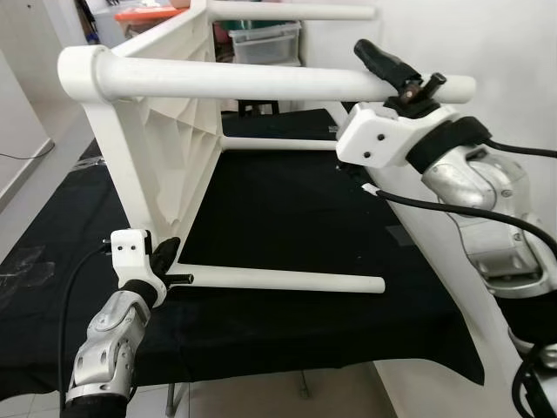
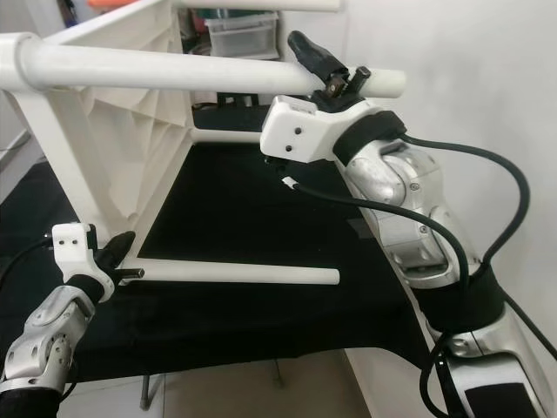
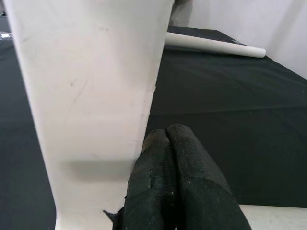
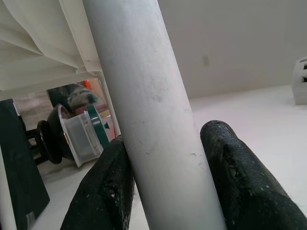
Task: Building children table
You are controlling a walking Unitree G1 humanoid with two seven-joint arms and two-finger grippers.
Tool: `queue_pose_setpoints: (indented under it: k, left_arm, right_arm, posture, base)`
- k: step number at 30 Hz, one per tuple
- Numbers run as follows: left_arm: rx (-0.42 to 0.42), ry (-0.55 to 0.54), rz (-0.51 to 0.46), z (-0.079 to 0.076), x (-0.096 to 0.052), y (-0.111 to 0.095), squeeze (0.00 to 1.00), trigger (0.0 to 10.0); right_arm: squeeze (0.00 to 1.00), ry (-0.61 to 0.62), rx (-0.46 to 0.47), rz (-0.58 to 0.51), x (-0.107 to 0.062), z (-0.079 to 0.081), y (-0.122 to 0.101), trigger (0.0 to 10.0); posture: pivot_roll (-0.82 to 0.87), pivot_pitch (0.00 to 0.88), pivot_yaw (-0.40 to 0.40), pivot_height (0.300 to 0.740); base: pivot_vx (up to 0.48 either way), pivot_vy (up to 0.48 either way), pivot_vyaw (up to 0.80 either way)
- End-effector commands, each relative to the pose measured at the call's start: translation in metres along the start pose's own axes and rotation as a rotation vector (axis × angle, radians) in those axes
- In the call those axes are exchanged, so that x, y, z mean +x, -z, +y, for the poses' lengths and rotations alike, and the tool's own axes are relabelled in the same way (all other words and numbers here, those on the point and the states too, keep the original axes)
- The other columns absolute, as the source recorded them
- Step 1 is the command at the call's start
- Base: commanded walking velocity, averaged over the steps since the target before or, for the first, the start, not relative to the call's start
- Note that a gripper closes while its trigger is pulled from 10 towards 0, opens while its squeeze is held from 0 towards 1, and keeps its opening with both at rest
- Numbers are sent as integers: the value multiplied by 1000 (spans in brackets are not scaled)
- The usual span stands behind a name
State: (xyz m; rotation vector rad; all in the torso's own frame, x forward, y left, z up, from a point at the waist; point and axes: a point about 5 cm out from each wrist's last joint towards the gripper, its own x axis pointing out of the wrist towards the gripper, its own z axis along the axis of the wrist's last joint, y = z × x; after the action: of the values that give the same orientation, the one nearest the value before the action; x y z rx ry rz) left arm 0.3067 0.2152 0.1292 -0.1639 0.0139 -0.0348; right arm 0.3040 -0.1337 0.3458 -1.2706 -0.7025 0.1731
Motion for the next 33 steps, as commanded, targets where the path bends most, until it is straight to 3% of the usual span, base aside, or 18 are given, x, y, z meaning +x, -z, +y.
queue_pose_setpoints:
  k: [1,8,20,21,22,25,27,28,29,30,33]
  left_arm:
    - [-6,-46,-7,17,3,-2,0,10000]
    - [28,-43,54,36,28,2,0,10000]
    - [42,-120,83,60,37,-1,0,10000]
    - [47,-147,57,71,37,-12,0,10000]
    - [47,-147,57,71,37,-12,0,10000]
    - [117,-270,-118,123,30,-88,0,10000]
    - [117,-270,-118,123,30,-88,0,10000]
    - [146,-305,-178,137,23,-115,0,10000]
    - [146,-305,-178,137,23,-115,0,10000]
    - [182,-327,-227,148,16,-139,0,10000]
    - [182,-327,-227,148,16,-139,0,10000]
  right_arm:
    - [0,2,63,-26,2,3,-5,0]
    - [0,20,73,-62,5,-5,-14,0]
    - [0,3,74,-74,0,-11,-19,0]
    - [0,7,78,-60,0,-13,-17,0]
    - [0,7,78,-60,0,-13,-17,0]
    - [0,58,138,44,1,-18,2,0]
    - [0,58,138,44,1,-18,2,0]
    - [0,77,160,80,0,-19,8,0]
    - [0,77,160,80,0,-19,8,0]
    - [0,92,178,109,-1,-20,13,0]
    - [0,92,178,109,-1,-20,13,0]
  posture:
    - [-135,0,32,740]
    - [-181,3,35,740]
    - [-242,38,40,740]
    - [-236,40,40,740]
    - [-236,40,40,740]
    - [-195,35,50,740]
    - [-195,35,50,740]
    - [-180,31,53,740]
    - [-180,31,53,740]
    - [-164,27,57,740]
    - [-164,27,57,740]
  base:
    - [0,0,0]
    - [0,0,0]
    - [0,0,0]
    - [0,0,0]
    - [0,0,0]
    - [0,0,0]
    - [0,0,0]
    - [0,0,0]
    - [0,0,0]
    - [0,0,0]
    - [0,0,0]
